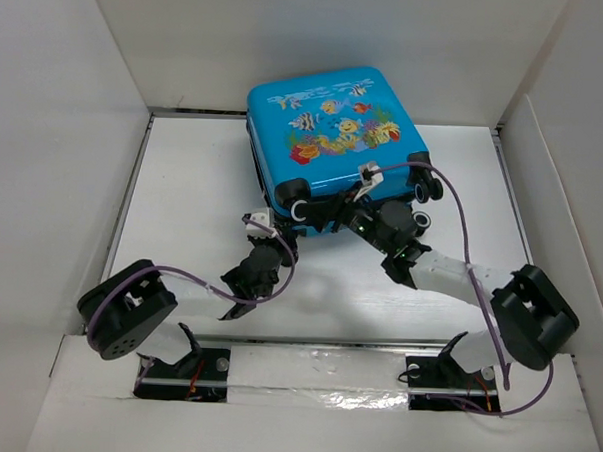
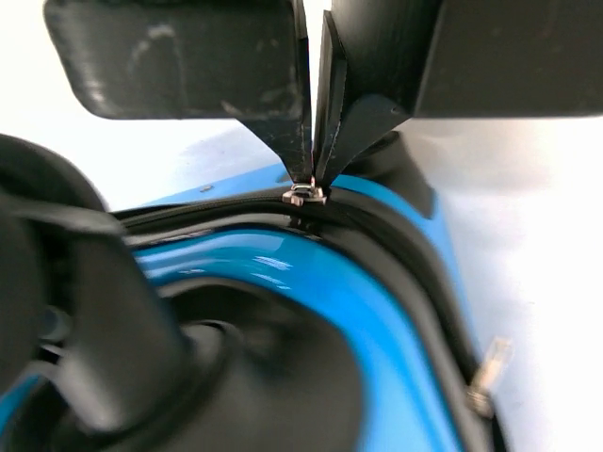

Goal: Pack the luggage

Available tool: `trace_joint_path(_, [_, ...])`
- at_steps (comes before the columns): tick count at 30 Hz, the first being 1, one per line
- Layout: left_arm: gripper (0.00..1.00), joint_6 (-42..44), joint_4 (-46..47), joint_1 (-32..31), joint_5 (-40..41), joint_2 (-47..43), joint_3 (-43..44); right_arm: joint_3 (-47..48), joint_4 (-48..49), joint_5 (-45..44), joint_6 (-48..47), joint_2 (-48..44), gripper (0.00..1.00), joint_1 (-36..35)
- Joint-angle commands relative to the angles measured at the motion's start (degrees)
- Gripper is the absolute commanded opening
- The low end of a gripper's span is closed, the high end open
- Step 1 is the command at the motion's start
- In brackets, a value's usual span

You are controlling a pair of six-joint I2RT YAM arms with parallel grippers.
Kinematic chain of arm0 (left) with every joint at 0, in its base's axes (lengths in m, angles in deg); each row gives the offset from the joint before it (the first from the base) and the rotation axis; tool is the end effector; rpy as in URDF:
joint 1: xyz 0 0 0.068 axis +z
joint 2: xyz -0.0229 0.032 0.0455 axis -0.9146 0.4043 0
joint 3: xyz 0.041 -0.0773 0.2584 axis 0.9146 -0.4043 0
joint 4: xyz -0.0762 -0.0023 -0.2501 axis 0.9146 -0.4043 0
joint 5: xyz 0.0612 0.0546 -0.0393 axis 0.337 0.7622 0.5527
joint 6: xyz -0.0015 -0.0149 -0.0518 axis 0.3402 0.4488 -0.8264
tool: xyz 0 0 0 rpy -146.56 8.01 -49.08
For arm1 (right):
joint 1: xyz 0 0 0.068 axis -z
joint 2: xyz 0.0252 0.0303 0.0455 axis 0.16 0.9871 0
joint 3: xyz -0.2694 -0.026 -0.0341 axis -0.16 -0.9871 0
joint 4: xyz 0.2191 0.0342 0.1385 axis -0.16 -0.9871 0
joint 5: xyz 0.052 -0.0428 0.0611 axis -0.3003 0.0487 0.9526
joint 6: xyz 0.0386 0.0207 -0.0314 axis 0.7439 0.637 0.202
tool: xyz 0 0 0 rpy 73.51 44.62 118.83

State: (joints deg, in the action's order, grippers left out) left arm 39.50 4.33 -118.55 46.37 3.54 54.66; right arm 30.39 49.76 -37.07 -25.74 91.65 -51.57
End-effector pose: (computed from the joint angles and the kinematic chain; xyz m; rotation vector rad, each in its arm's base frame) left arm 0.1750 -0.1906 0.1904 -0.1542 1.6008 -0.5160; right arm 0.2350 0.2239 0.2697 -0.3170 1.5497 1.1821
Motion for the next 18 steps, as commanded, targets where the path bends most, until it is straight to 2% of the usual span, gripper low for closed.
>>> trace_joint_path(1, [0.00,1.7,2.2,1.6,6.1,-6.9,-2.7,-2.4,2.7,3.5,-5.6,-7.4,0.00,0.0])
trace_joint_path(9, [0.00,4.5,-4.8,1.6,3.8,-17.3,-7.2,-6.5,-7.7,1.8,-13.1,-18.9,0.00,1.1])
trace_joint_path(12, [0.00,5.1,-7.4,2.3,4.1,-18.0,-6.7,-7.1,-11.0,1.2,-14.2,-21.4,0.00,1.1])
trace_joint_path(14, [0.00,5.7,-7.0,4.1,1.1,-18.3,-7.1,-7.0,-12.7,0.7,-15.1,-21.4,0.00,1.1])
trace_joint_path(15, [0.00,5.8,-6.4,4.7,-1.5,-18.5,-7.6,-6.8,-12.8,1.3,-15.3,-20.8,0.07,1.1])
trace_joint_path(16, [0.00,6.2,-5.4,4.7,-2.0,-18.5,-7.7,-6.3,-12.7,2.5,-15.4,-19.9,0.22,1.1])
trace_joint_path(17, [0.00,6.1,-5.4,4.7,-2.4,-18.4,-7.6,-4.8,-12.6,5.4,-15.7,-18.8,0.53,1.1])
trace_joint_path(18, [0.00,6.0,-5.5,4.7,-2.7,-17.8,-7.3,-4.0,-12.5,6.8,-15.9,-16.2,0.63,0.4])
